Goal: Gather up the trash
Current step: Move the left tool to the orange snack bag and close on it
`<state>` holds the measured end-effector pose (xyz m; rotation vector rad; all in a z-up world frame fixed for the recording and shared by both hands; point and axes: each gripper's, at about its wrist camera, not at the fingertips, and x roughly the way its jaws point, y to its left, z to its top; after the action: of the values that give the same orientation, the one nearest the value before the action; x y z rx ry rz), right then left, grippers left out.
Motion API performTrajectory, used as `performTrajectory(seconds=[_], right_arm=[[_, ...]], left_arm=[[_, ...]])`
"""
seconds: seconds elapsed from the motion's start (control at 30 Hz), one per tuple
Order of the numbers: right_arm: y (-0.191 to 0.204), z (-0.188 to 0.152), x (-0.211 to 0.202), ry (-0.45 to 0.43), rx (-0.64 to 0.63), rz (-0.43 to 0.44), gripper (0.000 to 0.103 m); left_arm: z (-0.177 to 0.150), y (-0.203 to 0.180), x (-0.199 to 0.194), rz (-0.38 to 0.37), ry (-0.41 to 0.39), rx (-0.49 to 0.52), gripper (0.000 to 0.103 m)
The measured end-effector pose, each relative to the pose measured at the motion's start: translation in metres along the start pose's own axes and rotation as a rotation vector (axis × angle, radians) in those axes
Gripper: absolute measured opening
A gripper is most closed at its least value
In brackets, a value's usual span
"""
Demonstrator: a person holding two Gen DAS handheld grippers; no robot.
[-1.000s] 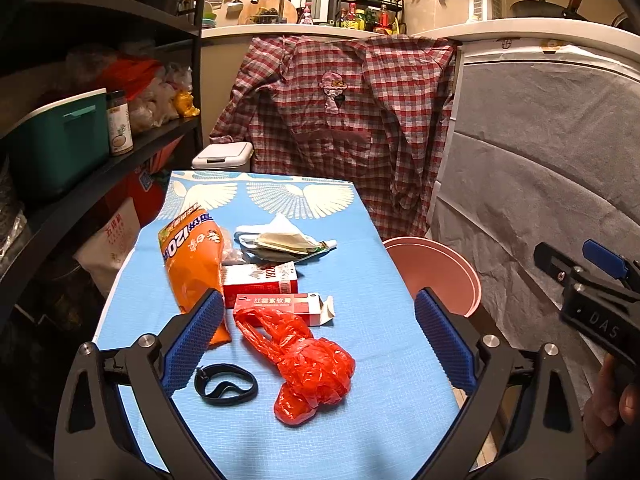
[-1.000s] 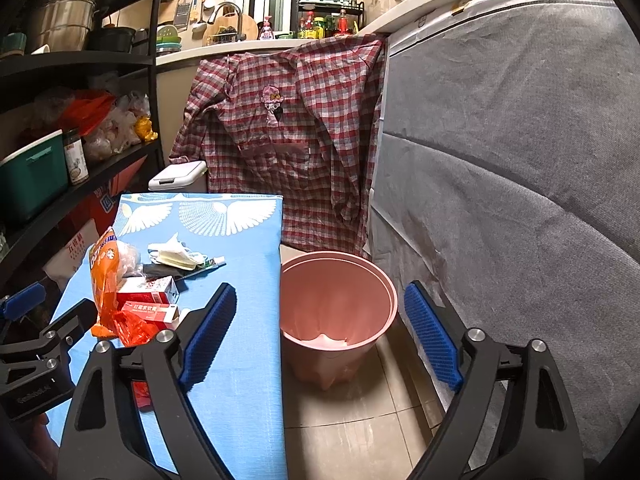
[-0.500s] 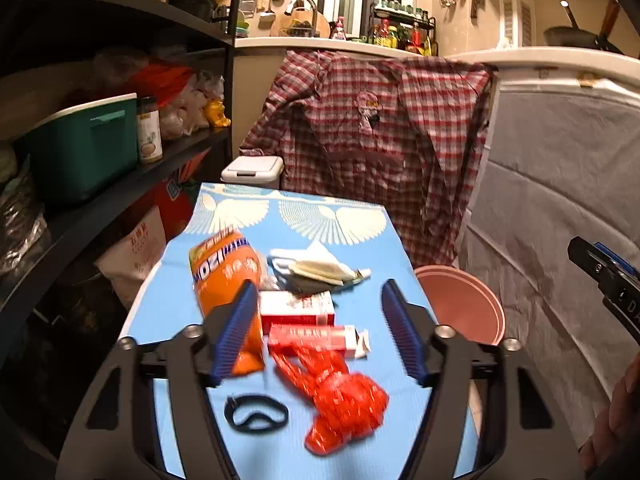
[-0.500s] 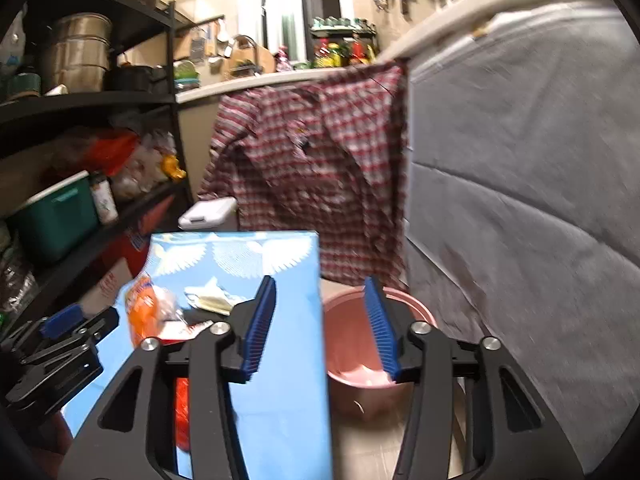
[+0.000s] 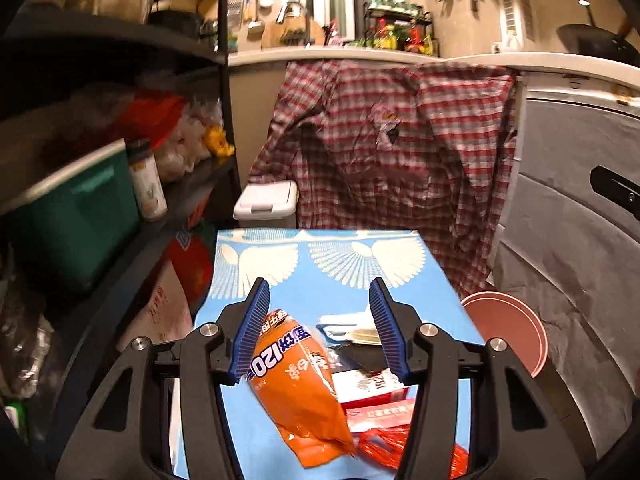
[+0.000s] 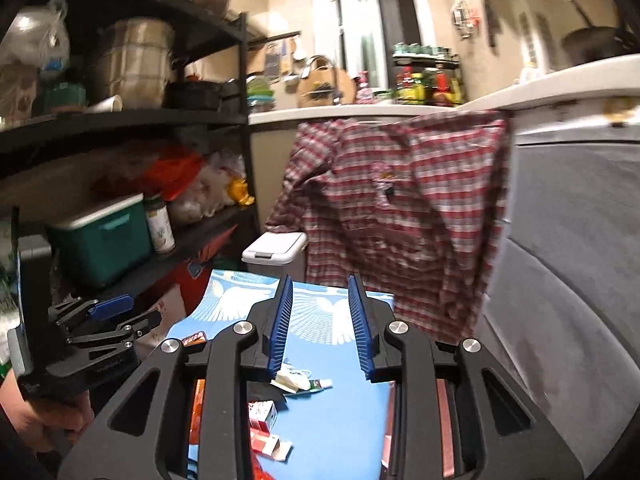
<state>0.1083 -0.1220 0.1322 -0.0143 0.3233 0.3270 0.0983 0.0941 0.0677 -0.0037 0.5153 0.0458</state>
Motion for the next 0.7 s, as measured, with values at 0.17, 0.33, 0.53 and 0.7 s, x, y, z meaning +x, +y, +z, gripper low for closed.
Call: performTrajectory(seconds=[0.17,0.33,0.53,0.7], right_arm=[[0.007,-0.022,0.056,0.092,0.009,0.093,0.030],[0.011,-0.050,0.101,0.201,-0.007,0.152,0.030],[0.016,-0.079,0.151,0.321,-0.008,0.190,0.030],[0.023,-0.103,0.182,0.394,-0.027,0.212,0.031]], left_arm=[[-0.027,0.023,0.038,-0.018,0.090,-0.065,0.052],[-0.044,0.027,0.058,-0.047,0.186,-0.096,0.052],[-0.058,0.016,0.081,-0.059,0.282,-0.061,0.052],[-0.066,0.017,0.093,-0.032,0.329,-0.053,0.052]])
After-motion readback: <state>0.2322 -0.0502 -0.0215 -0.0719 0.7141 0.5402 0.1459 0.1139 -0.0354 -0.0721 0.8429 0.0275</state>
